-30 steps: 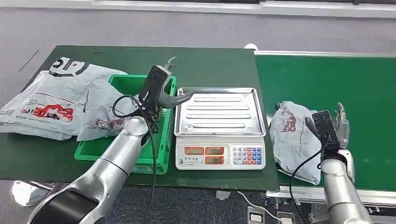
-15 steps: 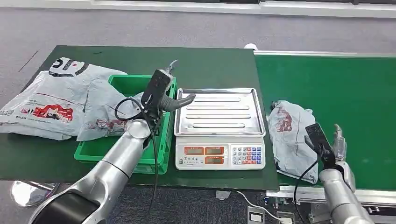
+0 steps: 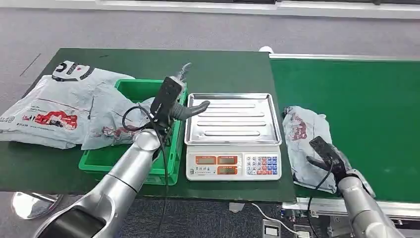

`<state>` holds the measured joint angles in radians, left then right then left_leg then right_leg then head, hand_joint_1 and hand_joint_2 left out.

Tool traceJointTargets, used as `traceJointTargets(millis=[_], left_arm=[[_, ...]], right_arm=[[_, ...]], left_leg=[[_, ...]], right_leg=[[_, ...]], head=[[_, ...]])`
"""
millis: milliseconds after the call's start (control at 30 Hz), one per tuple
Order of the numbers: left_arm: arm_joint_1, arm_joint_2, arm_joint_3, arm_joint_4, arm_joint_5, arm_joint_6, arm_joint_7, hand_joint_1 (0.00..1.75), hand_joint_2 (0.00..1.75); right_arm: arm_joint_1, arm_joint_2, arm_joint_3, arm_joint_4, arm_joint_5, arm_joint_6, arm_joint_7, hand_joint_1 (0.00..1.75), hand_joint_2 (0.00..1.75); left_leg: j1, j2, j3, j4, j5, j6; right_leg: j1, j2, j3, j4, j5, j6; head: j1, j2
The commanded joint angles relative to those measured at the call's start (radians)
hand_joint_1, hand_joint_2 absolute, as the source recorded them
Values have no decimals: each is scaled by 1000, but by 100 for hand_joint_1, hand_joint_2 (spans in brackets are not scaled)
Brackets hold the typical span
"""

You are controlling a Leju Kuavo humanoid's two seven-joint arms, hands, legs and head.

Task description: Moved the parcel from conveyor to table for the left to box.

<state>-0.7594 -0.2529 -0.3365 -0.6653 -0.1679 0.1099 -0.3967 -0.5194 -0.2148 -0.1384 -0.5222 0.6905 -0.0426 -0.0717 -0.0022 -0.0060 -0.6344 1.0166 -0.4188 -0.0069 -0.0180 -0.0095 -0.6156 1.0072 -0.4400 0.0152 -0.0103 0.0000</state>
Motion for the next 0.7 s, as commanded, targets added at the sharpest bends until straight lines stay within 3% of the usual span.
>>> traceJointTargets(millis=[33,267,400,433,700], left_arm=[[-3,15,-56,-36,-19,5,23,0,175],[6,4,-49,-57,-35,-4,29,0,175],[25,-19,-30,-98,-81,-24,51,0,175],[33,-19,-27,-115,-91,-26,56,0,175],[65,-25,1,-135,-124,-9,65,0,175]], right_arm=[[-56,32,101,84,57,59,24,0,175],[-30,29,131,51,125,74,46,0,175],[75,37,121,-40,204,166,53,5,175],[102,33,114,-68,218,185,34,175,175],[87,46,97,-75,279,215,42,175,175]], left_leg=[[1,4,3,-1,-2,-1],[1,4,5,-1,-2,-1],[2,0,4,-1,-1,-1],[2,0,6,-2,-1,-1],[2,2,11,-3,-2,-1]], right_leg=[[1,4,3,-2,0,-1],[1,4,5,-3,0,-1],[2,0,4,-3,0,-1],[2,0,7,-4,-1,-1],[2,3,11,-5,0,-2]], head=[[0,0],[0,0],[0,0],[0,0],[0,0]])
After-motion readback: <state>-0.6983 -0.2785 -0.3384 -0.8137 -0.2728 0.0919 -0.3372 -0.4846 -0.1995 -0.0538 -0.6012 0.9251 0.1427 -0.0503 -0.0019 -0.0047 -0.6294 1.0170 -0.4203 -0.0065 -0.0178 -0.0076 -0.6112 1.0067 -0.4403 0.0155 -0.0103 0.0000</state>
